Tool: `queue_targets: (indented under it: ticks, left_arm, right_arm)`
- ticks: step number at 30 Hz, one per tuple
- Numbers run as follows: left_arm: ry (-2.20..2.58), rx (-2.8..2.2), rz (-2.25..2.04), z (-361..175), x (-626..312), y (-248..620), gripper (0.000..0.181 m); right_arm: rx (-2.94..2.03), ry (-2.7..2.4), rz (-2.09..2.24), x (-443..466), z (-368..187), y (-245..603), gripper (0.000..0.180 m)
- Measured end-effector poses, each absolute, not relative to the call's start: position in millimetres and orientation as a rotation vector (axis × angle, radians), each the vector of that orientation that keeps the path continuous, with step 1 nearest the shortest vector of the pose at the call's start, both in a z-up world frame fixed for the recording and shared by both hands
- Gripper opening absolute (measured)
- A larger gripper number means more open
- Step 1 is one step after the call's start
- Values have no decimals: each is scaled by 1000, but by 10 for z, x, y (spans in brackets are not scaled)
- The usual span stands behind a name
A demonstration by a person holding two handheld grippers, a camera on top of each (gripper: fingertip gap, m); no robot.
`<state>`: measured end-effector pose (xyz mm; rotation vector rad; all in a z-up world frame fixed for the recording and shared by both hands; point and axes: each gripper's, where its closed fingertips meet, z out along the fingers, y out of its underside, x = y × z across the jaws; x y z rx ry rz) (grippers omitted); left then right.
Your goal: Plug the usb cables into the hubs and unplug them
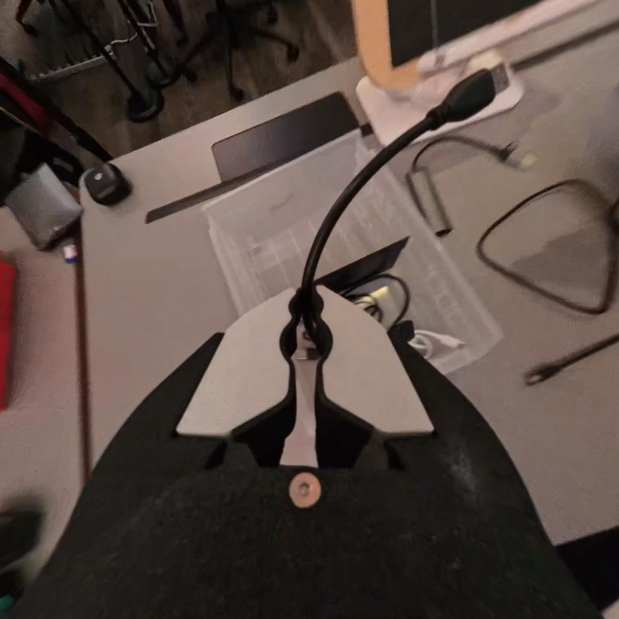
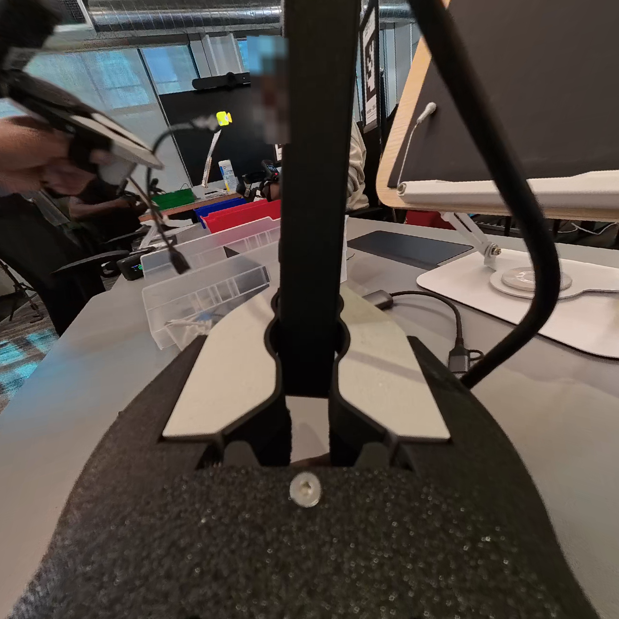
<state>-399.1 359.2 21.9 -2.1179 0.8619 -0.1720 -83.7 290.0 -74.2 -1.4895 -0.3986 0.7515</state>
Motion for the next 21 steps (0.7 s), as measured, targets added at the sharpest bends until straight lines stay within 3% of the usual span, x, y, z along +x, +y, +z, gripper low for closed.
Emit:
queue_targets:
  ticks: [3,6,13,21]
  left_arm:
    - [584,-2041,-618,299,-3884,2986,4]
    - [342,-2015,-880,-40,-3711,2347,4]
    - [-218,-2058,-876,-1084,-3466,1620,4]
    - [-108,-2211,-850,-1525,-3093,1179,16]
  right_arm:
    - [-1489,-402,749,-843,-741,2893,27]
    - [-1490,-404,749,-847,-744,2895,27]
    - [-1492,-409,747,-853,-747,2883,26]
    - [-1494,-410,748,-851,-749,2877,27]
